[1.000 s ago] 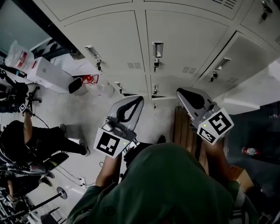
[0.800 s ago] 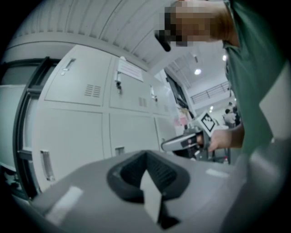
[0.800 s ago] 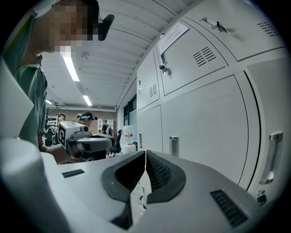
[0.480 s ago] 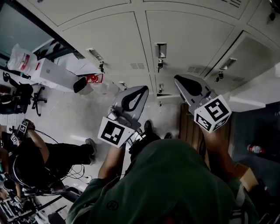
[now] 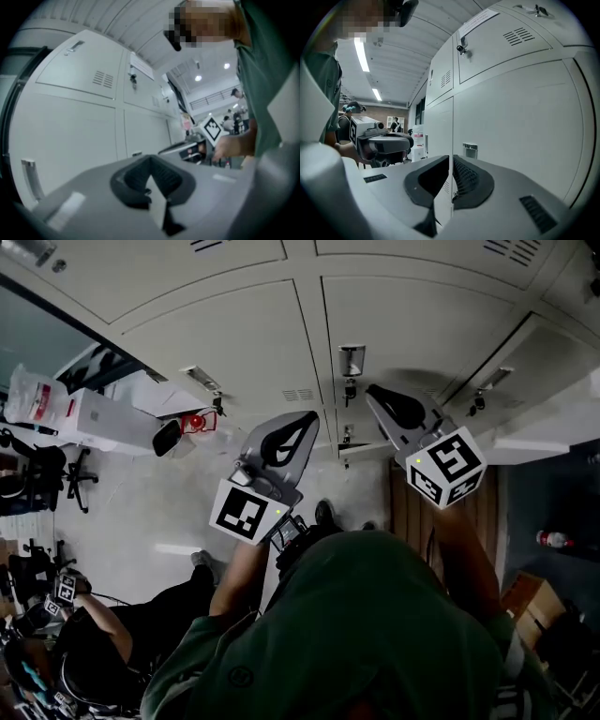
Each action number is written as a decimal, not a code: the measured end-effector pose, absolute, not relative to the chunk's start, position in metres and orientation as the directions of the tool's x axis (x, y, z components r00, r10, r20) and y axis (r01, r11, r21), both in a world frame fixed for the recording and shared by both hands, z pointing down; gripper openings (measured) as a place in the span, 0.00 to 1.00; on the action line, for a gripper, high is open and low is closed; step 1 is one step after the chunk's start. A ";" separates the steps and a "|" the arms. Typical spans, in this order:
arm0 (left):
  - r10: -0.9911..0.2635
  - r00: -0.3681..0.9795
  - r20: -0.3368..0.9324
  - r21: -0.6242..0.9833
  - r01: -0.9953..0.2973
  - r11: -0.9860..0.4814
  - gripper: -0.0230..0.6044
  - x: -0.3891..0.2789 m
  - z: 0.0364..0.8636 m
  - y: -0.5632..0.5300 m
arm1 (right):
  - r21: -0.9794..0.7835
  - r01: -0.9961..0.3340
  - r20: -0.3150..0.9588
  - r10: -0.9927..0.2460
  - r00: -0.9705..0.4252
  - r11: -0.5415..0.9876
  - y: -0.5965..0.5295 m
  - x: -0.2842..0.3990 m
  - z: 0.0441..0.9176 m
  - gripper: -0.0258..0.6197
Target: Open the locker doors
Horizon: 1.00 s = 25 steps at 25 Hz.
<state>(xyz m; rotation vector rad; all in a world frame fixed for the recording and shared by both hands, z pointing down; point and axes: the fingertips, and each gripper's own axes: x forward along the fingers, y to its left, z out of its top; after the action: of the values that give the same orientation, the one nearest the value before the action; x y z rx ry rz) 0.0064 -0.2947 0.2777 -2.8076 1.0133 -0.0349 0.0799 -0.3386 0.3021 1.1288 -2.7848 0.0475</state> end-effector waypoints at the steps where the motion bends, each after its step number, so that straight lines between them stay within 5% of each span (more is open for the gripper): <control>1: -0.630 0.776 -0.029 -0.153 -0.626 -0.765 0.02 0.005 0.279 -0.299 | 0.023 -0.701 0.141 -0.697 -0.703 0.713 -0.343 0.078 0.304 0.05; 14: -0.557 0.830 -0.014 -0.146 -0.553 -0.820 0.02 -0.006 0.287 -0.329 | 0.061 -0.766 0.192 -0.761 -0.620 0.640 -0.389 0.059 0.321 0.05; 18: -0.535 0.845 -0.006 -0.144 -0.530 -0.835 0.02 -0.008 0.290 -0.334 | 0.062 -0.791 0.203 -0.784 -0.587 0.608 -0.402 0.057 0.325 0.17; 25: -0.504 0.863 0.004 -0.134 -0.499 -0.856 0.02 -0.013 0.296 -0.339 | 0.063 -0.808 0.204 -0.800 -0.564 0.586 -0.415 0.046 0.330 0.17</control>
<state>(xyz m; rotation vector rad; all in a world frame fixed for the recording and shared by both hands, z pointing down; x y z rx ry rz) -0.0135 -0.3387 0.2957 -2.9073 0.7866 -0.0586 0.0458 -0.4150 0.3297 1.3398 -2.6050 0.0557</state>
